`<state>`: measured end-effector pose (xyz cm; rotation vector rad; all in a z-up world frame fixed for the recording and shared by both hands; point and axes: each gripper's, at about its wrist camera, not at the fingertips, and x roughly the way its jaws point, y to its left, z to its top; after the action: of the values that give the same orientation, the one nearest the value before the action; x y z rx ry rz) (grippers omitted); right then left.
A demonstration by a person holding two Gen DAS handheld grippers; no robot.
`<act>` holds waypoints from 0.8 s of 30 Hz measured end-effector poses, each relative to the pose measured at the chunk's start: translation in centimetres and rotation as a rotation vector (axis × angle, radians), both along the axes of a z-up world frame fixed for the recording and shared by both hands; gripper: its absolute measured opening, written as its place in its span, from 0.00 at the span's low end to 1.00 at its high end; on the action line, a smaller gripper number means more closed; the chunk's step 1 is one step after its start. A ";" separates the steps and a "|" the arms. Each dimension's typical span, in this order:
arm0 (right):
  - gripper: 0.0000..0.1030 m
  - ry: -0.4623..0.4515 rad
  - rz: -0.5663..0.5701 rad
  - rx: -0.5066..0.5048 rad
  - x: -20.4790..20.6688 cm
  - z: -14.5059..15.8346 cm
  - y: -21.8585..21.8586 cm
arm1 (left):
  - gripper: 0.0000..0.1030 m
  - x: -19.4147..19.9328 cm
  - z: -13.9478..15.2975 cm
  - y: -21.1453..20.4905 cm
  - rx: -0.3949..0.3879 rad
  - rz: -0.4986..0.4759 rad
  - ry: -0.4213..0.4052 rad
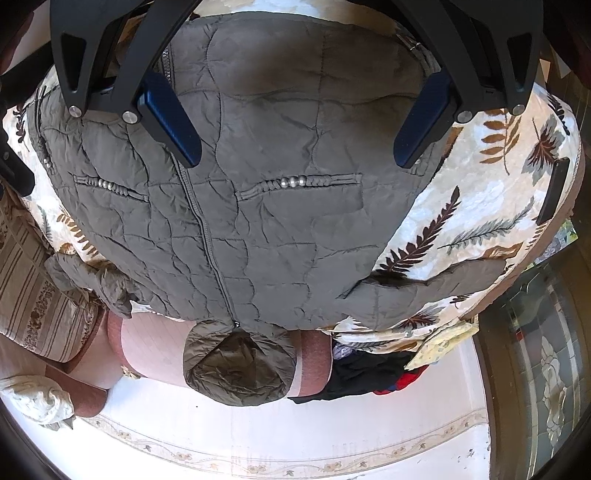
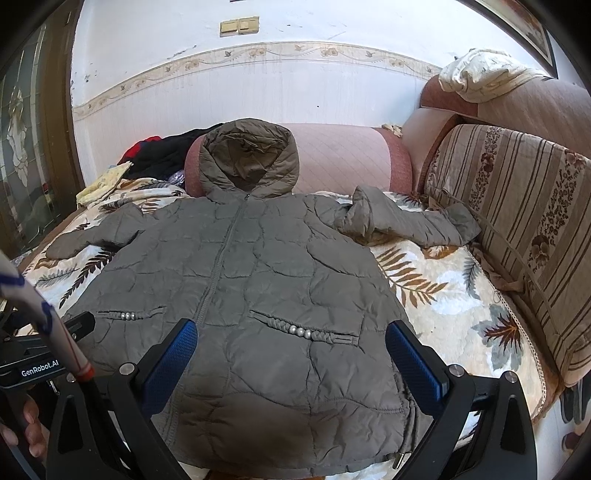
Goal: Fold large clothes
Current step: 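Grasp the sleeve nearest the left tool with the left tool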
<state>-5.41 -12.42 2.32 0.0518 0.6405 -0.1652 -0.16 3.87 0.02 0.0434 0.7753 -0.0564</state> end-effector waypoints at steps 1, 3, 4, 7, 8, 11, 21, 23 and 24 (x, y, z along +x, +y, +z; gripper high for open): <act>1.00 0.000 0.002 0.000 0.0 0.0 0.0 | 1.00 0.1 0.1 0.3 -0.002 0.005 0.000; 1.00 -0.001 0.004 0.000 0.2 0.1 0.1 | 1.00 0.4 0.3 0.9 -0.005 0.019 0.002; 1.00 -0.003 0.006 -0.001 0.2 0.1 0.2 | 1.00 0.7 0.4 1.3 -0.001 0.033 0.002; 1.00 -0.007 0.014 -0.015 0.3 0.3 0.5 | 1.00 2.0 0.9 3.0 0.035 0.093 0.004; 1.00 -0.008 0.017 -0.019 0.4 0.3 0.7 | 1.00 2.5 1.0 3.7 0.037 0.110 0.006; 1.00 -0.007 0.029 -0.029 0.7 0.3 1.1 | 1.00 4.4 1.5 6.6 0.028 0.175 0.018; 1.00 -0.001 0.088 -0.054 2.7 0.5 3.1 | 1.00 13.4 1.5 17.9 -0.059 0.349 0.118; 1.00 0.003 0.097 -0.056 3.2 0.4 3.6 | 1.00 15.6 1.1 19.9 -0.054 0.374 0.134; 1.00 0.008 0.102 -0.058 3.5 0.3 3.8 | 1.00 16.5 0.9 20.8 -0.047 0.386 0.140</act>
<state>-1.89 -8.64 2.67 -0.0378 0.6441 -0.0856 16.31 24.63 0.94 -0.1568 0.9102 0.2918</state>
